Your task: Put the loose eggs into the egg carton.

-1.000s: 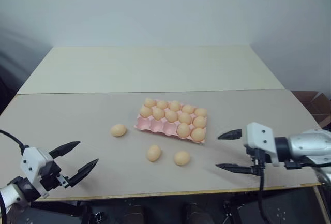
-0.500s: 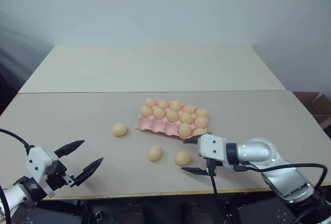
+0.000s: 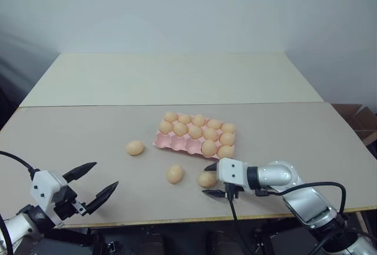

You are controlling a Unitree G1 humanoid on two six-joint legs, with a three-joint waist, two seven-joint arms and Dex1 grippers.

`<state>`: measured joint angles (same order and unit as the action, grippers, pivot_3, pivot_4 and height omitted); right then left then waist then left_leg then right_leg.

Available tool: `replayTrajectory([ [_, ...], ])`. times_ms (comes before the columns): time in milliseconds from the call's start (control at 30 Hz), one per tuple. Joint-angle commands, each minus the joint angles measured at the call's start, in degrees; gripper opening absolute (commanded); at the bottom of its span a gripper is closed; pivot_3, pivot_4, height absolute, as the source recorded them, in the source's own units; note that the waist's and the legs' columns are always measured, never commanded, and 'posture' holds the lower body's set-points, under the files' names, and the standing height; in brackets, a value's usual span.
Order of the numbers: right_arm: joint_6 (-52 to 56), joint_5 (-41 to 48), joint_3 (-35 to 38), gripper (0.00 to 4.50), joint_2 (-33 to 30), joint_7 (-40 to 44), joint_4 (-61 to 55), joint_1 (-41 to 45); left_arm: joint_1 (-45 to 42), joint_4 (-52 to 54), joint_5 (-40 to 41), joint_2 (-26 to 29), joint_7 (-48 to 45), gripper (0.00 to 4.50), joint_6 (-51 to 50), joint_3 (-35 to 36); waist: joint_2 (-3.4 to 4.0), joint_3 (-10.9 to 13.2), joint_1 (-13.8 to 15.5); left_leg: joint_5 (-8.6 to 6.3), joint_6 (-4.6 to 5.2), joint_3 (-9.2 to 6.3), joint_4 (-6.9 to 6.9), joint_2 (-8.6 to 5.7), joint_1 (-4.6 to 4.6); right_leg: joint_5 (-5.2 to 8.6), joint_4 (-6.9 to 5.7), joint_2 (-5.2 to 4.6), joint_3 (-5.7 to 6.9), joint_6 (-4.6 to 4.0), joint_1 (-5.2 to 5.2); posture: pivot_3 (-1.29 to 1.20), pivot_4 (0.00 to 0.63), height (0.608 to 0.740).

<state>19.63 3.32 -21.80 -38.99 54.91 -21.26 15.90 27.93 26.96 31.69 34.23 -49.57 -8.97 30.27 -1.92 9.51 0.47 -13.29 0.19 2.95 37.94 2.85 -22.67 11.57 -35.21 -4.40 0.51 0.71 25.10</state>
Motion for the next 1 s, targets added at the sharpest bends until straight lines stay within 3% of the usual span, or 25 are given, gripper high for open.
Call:
replayTrajectory([
  [33, -1.6, -0.7, 0.4, 2.25, 0.3, -0.3, -0.5, 0.4, 0.3, 1.1, 0.4, -0.1, -0.4, 4.5, 1.1, 0.5, 0.0, 0.0, 0.0, 0.0, 0.0, 0.0, 0.0, 0.0, 0.0, 0.0, 0.0, 0.0, 0.0, 0.0, 0.0, 0.0, 0.15, 0.74],
  [100, -2.2, -1.0, 0.7, 1.98, 0.3, -0.4, -0.6, 0.1, 0.3, 0.7, 0.3, -0.2, -0.6, 4.5, 1.3, 0.4, 0.0, 0.0, 0.0, 0.0, 0.0, 0.0, 0.0, 0.0, 0.0, 0.0, -0.01, 0.0, 0.0, 0.0, 0.0, 0.0, 0.15, 0.74],
  [267, -2.3, 0.7, 2.8, 1.98, -0.8, 0.8, -2.6, -0.3, 0.0, -0.2, 0.0, -0.3, -1.0, 4.5, 1.9, 0.1, 0.0, 0.0, 0.0, 0.0, 0.0, 0.0, 0.0, 0.0, 0.0, 0.0, 0.0, 0.0, 0.0, 0.0, 0.0, 0.0, 0.15, 0.74],
  [433, 2.6, 6.3, 8.1, 1.98, 1.1, -0.1, -6.0, 5.8, -0.6, -1.1, -0.1, -0.3, -1.4, 4.5, 2.2, -0.1, 0.0, 0.0, -0.3, 0.0, 0.0, 0.0, 0.01, 0.0, 0.01, -0.02, -0.02, 0.0, 0.0, -0.01, 0.01, 0.0, 0.15, 0.74],
  [700, -1.1, -2.6, 4.3, 1.98, 9.4, -9.2, 7.2, 16.1, -1.4, -2.1, -0.4, -0.5, -1.7, 4.5, 2.8, -1.6, -0.07, 0.0, -0.9, 0.01, 0.0, 0.01, 0.02, 0.06, 0.13, -0.08, -0.16, 0.06, 0.0, -0.13, -0.01, 0.0, 0.15, 0.74],
  [900, -3.0, -4.0, 3.0, 1.98, 13.3, -9.8, 12.5, 18.8, -0.8, -1.6, -0.7, -1.2, -1.5, 4.5, 3.5, -2.1, -0.06, 0.0, -1.2, 0.01, 0.0, 0.02, 0.02, 0.04, 0.03, -0.21, -0.14, 0.05, -0.02, -0.15, 0.02, 0.0, 0.15, 0.74],
  [1000, -4.5, -4.3, 2.0, 2.86, 12.8, -8.0, 13.0, 18.4, -0.5, -1.2, -0.8, -1.7, -1.3, 4.5, 3.8, -2.6, -0.06, 0.0, -1.2, 0.01, 0.0, 0.01, 0.02, 0.04, 0.03, -0.21, -0.14, 0.05, -0.02, -0.14, 0.02, 0.0, 0.15, 0.74],
])
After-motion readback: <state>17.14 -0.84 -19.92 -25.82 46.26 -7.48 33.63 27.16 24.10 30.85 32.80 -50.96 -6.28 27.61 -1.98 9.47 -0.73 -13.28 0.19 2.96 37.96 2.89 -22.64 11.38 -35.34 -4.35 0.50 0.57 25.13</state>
